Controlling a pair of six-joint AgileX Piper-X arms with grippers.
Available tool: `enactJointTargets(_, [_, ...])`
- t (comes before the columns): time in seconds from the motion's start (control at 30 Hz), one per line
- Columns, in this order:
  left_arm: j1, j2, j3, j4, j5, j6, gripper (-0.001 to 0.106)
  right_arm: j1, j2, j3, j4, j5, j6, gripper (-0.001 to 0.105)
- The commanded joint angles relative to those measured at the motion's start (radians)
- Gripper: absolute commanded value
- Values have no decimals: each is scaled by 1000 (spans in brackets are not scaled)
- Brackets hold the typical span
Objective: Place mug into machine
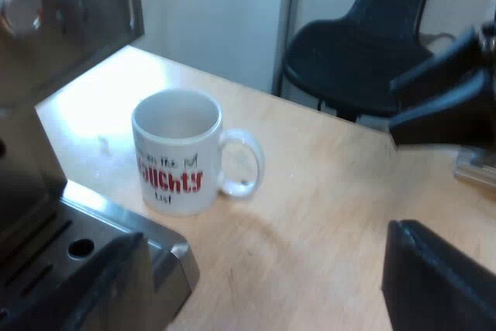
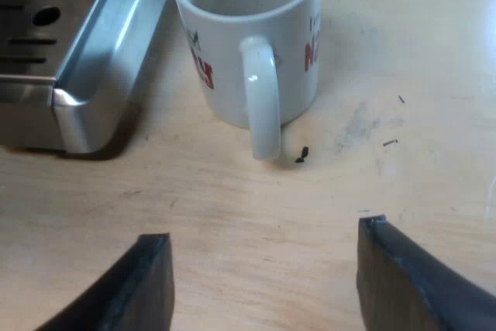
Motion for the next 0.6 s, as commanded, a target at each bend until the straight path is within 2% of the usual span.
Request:
enactJointTargets(0.03, [-5,-2,-8,-31,-8,-11,64,-2,-2,44,-96,-10,9,54])
enactJointTargets(0.27, [-5,-2,-8,-34,-8,-11,64,-2,25,111,-205,-18,9,54])
enactJointTargets(0.47, [-5,-2,-8,-34,-8,-11,64,2,157,112,-356,-39,23,54])
enactJointTargets(0.6, [-5,-2,-8,-34,-8,-11,64,60,275,112,-459,-14,36,54])
